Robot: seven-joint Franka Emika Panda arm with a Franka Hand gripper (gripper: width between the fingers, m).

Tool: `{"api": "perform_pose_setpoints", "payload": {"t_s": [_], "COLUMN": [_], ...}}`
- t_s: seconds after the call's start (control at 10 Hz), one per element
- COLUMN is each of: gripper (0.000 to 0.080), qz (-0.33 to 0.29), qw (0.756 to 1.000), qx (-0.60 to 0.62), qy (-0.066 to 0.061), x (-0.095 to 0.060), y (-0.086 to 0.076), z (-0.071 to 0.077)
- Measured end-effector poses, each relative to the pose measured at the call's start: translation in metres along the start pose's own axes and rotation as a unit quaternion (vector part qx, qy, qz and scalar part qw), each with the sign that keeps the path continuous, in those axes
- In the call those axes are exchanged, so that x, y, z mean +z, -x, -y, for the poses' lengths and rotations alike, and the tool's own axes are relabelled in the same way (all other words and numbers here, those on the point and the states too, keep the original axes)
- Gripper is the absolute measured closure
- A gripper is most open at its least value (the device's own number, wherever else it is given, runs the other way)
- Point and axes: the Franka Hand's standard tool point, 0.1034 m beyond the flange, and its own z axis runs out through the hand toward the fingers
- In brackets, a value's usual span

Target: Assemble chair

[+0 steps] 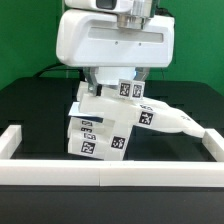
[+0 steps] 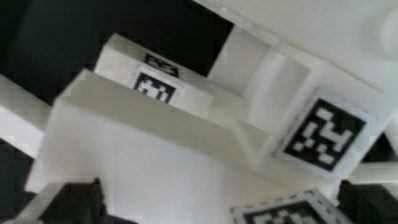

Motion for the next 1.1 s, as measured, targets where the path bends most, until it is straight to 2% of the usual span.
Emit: {"api": "perform_pose_setpoints", "payload": {"t_s": [0.6,0.9,1.1], "gripper": [0.0150,0.0150,0.0150], "qz": [0.009,0.009,0.007], "qw": [1.000,1.000,1.000], "qx": [0.022,0.026,0.029], "qy": [-0.003,-0.004,-0.004], "x": [0.010,0.011,0.006], "y": [0.021,0.024,0.021], "z": [-0.021,-0.023,-0.020]}}
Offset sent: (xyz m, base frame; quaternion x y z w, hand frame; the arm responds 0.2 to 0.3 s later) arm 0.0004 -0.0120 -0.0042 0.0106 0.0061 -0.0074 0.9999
